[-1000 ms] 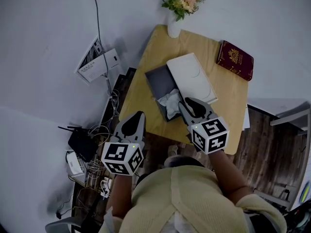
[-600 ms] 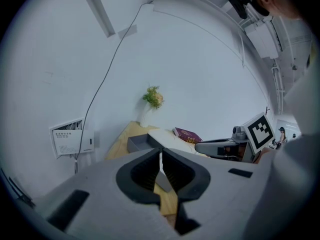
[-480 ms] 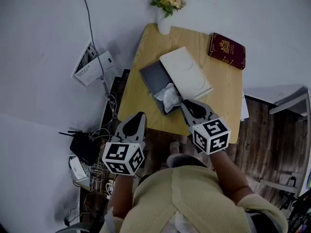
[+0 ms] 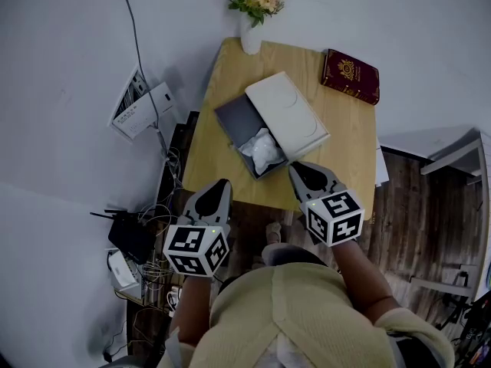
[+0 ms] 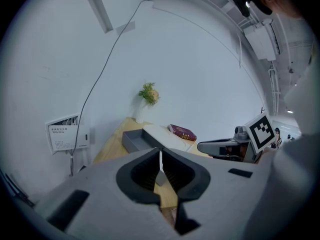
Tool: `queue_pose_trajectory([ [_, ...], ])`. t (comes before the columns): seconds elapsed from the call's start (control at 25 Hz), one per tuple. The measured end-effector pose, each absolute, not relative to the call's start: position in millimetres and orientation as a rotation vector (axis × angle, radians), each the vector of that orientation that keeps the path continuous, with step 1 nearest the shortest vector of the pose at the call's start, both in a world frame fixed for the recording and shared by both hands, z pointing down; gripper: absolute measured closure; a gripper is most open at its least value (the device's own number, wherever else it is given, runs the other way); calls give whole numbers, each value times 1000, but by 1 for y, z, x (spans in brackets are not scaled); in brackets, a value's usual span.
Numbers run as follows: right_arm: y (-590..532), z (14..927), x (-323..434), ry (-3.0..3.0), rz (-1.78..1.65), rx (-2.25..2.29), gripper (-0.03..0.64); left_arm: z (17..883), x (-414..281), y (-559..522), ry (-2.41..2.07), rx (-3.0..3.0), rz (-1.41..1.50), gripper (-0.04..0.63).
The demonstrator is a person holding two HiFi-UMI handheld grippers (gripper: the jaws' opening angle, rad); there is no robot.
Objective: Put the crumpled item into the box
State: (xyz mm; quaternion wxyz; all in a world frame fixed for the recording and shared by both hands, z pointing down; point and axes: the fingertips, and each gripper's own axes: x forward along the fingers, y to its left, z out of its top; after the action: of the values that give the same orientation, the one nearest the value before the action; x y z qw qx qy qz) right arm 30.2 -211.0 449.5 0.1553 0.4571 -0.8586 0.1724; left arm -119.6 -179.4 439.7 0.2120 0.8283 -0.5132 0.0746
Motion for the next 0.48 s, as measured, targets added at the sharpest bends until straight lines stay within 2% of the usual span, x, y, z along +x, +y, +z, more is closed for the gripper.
queue_pose_trajectory([
  [0.48, -198, 455, 50, -2420, 542, 1369, 580, 444, -109, -177, -1389, 2312, 231, 561],
])
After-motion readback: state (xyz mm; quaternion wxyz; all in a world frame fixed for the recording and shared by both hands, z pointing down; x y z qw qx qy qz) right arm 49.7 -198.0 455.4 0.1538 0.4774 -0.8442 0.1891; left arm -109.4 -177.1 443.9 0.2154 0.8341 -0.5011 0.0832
